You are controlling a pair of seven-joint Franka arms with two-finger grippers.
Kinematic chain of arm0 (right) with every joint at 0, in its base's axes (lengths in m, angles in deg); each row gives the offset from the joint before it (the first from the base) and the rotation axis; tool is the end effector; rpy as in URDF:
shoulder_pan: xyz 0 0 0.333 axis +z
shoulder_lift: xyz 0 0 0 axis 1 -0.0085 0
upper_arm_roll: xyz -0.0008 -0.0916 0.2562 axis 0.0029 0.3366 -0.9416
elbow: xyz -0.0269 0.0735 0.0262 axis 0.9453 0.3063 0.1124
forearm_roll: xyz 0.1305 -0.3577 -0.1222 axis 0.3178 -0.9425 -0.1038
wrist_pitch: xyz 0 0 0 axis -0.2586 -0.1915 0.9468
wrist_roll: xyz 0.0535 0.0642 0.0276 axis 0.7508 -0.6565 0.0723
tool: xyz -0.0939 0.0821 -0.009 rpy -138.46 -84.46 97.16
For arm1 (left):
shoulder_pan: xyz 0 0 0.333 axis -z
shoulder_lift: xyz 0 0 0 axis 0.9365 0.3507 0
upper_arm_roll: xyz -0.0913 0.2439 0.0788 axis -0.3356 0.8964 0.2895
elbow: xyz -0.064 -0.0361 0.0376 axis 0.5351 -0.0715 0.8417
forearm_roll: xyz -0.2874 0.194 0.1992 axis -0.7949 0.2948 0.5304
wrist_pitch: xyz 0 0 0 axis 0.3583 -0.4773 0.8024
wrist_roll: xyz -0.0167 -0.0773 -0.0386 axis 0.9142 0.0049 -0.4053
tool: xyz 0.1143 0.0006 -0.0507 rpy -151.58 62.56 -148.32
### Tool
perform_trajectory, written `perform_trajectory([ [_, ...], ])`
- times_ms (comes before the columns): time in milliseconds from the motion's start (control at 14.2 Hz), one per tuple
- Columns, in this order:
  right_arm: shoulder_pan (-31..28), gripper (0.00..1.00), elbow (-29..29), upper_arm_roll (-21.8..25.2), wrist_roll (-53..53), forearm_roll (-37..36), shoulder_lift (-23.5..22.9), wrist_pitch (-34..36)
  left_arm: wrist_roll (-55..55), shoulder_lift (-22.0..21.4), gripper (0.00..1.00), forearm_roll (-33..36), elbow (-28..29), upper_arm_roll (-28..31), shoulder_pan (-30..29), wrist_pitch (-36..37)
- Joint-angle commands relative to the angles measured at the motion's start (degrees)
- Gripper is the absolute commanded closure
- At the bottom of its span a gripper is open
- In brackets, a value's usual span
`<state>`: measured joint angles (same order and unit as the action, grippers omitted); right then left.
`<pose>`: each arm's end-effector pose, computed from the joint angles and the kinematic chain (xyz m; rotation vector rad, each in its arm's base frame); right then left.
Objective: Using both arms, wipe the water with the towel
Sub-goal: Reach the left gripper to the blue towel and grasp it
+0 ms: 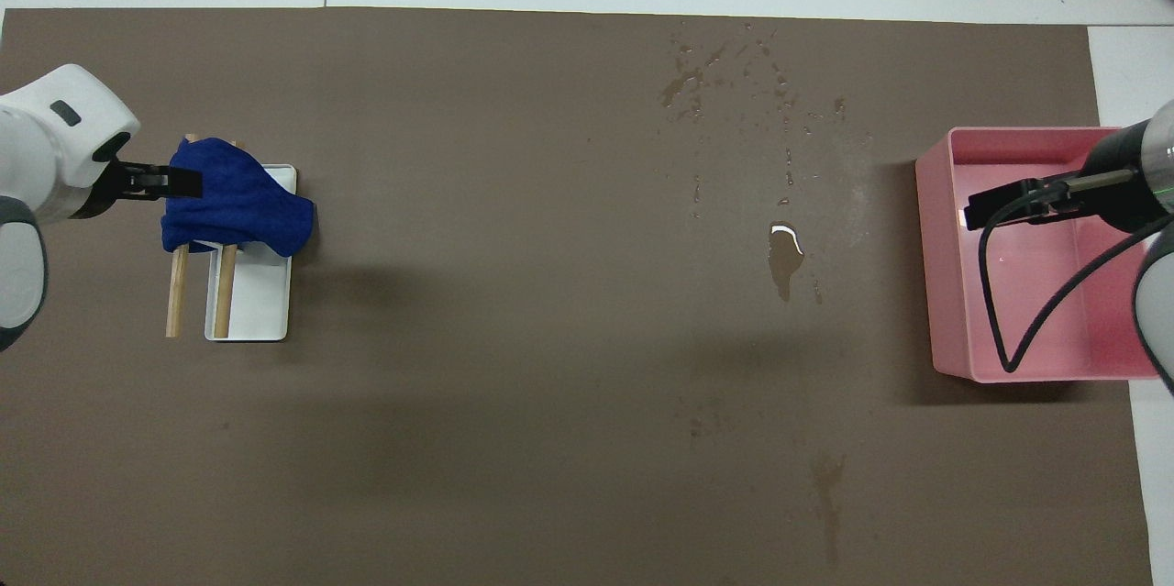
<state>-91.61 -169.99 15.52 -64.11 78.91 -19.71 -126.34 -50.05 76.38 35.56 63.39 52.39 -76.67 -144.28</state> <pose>0.5692 0.0192 0.5473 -3.1334 -0.1573 -0.0517 0.6000 -0.0107 0.4155 -2.9906 0.1085 -0.2966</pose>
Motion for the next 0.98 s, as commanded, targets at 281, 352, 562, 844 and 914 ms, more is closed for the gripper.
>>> perform_trajectory([
  [281, -0.6, 0.00, -1.1, -0.2, -0.1, 1.1, 1.0, 0.4, -8.4, 0.4, 0.16, 3.1, 6.8, 0.0, 1.7, -8.5],
  [352, -0.6, 0.00, -1.2, -0.2, -0.1, 1.1, 1.1, 0.4, -8.3, 0.7, 0.18, 4.3, 6.9, 0.0, 1.3, -8.7],
  [562, -0.6, 0.00, -1.2, -0.2, -0.1, 1.1, 1.1, 0.4, -8.2, 1.2, 0.22, 9.5, 6.8, 0.0, 1.0, -8.8],
  [844, -0.6, 0.00, -1.3, -0.2, -0.1, 1.1, 1.1, 0.5, -8.8, 1.2, 0.55, 9.9, 6.8, 0.0, 1.4, -8.7],
  [914, -0.6, 0.00, -1.3, -0.2, -0.1, 1.1, 1.1, 0.5, -8.8, 1.2, 0.66, 9.9, 6.9, 0.0, 1.4, -8.7],
])
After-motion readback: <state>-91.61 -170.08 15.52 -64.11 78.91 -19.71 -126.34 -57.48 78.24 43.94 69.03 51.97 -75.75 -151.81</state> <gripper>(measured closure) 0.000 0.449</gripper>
